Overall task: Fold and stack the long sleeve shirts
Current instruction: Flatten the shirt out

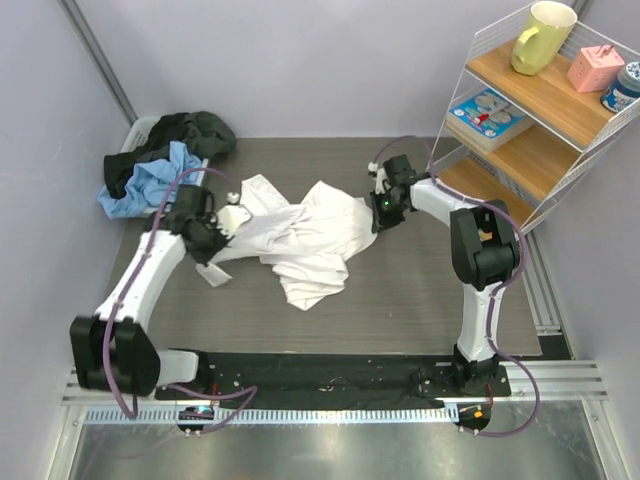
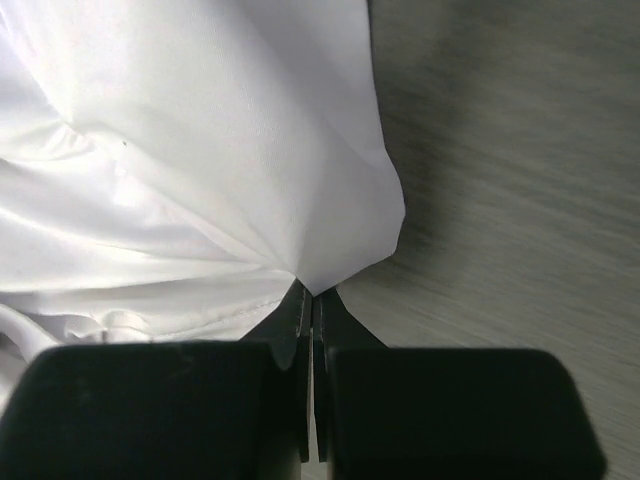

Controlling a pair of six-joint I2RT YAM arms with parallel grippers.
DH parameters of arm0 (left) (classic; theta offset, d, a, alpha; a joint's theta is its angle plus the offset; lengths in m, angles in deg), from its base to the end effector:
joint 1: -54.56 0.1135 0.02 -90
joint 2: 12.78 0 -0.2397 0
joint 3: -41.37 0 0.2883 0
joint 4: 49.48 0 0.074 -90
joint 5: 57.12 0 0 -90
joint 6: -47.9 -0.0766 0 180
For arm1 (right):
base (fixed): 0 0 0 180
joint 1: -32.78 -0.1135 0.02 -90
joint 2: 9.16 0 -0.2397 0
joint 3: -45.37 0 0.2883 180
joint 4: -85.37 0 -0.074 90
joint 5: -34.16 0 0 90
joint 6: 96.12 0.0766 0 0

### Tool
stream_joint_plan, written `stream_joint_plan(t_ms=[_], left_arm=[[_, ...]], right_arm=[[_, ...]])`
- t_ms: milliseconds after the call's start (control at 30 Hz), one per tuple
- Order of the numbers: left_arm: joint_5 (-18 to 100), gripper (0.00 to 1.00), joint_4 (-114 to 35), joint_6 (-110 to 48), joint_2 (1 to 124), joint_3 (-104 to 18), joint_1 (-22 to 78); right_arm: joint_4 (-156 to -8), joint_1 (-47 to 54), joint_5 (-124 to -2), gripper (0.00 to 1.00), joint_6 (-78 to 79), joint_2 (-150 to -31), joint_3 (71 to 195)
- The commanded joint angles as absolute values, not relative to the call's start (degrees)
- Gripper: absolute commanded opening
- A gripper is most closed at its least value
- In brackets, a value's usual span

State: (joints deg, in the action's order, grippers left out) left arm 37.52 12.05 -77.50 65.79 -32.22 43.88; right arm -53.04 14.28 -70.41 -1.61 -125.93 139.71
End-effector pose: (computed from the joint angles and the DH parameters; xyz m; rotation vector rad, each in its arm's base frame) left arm 0.3130 -0.0653 0.1855 1.0873 2.4978 0.0134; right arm 0.4295 0.1640 0.0843 -0.4095 2.6809 0.4643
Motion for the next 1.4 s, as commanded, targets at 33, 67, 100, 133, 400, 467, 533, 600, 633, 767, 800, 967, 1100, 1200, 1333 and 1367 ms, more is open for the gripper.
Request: stream_joint_plan(t_ms=[33, 67, 100, 133, 400, 467, 533, 600, 633, 767, 800, 967, 1100, 1200, 1333, 1367], left_arm=[[40.1, 0.00, 31.7, -99.0, 52.6, -24.5, 53.5], [37.4, 0.00, 32.8, -101.8, 50.0, -22.5, 53.6], [35.5, 0.00, 33.5, -105.0, 48.9, -17.8, 53.7], [33.9, 0.00, 33.0, -106.4, 47.9, -15.8, 53.9], [38.2, 0.30, 32.2, -106.9, 53.9, -19.0, 53.9], [42.7, 0.48, 33.8, -105.6, 55.9, -26.0, 53.7], [50.3, 0.70, 34.0, -102.4, 58.9, -32.5, 52.5], [53.8, 0.77, 30.9, -98.2, 61.0, -35.1, 47.3], [54.1, 0.80, 29.5, -94.8, 62.6, -36.1, 45.1], [54.1, 0.85, 16.3, -86.9, 65.9, -34.1, 33.9], [54.3, 0.86, 14.5, -85.7, 66.8, -33.8, 30.4], [50.2, 0.95, 9.4, -82.0, 72.9, -30.2, 22.7], [43.4, 0.96, 7.5, -84.7, 69.1, -21.1, 23.1], [41.1, 0.97, 9.7, -88.8, 62.8, -16.8, 28.2], [43.7, 0.98, 17.8, -93.8, 57.5, -14.6, 39.9], [44.0, 0.98, 19.4, -95.4, 56.8, -14.5, 42.1]], right_arm=[[-45.5, 20.0, -63.2, 0.01, -11.3, -125.3, 151.9], [-44.9, 19.9, -63.1, 0.01, -11.9, -125.8, 153.3], [-44.0, 19.9, -63.3, 0.01, -12.2, -126.5, 154.8], [-43.5, 19.4, -63.5, 0.01, -12.6, -127.9, 158.0], [-32.7, 17.4, -63.3, 0.36, -16.1, -131.4, 171.4], [-32.3, 17.4, -62.6, 0.61, -17.1, -128.6, 168.8], [-31.9, 17.4, -61.7, 0.69, -16.9, -126.8, 165.3], [-31.3, 17.5, -62.3, 0.70, -15.9, -124.0, 162.8], [-31.1, 17.7, -63.1, 0.70, -15.5, -122.8, 160.1], [-32.1, 17.4, -70.2, 0.70, -13.9, -118.6, 152.2], [-32.1, 17.2, -70.4, 0.70, -13.6, -117.8, 151.1], [-32.4, 17.3, -70.5, 0.67, -14.9, -115.0, 144.3], [-31.6, 17.3, -69.4, 0.68, -19.8, -110.0, 140.4], [-31.8, 17.4, -74.1, 0.72, -26.0, -103.3, 136.4], [-38.7, 12.8, -77.3, 0.85, -29.0, -92.9, 126.9], [-43.0, 9.0, -77.0, 0.86, -29.8, -89.4, 125.1]])
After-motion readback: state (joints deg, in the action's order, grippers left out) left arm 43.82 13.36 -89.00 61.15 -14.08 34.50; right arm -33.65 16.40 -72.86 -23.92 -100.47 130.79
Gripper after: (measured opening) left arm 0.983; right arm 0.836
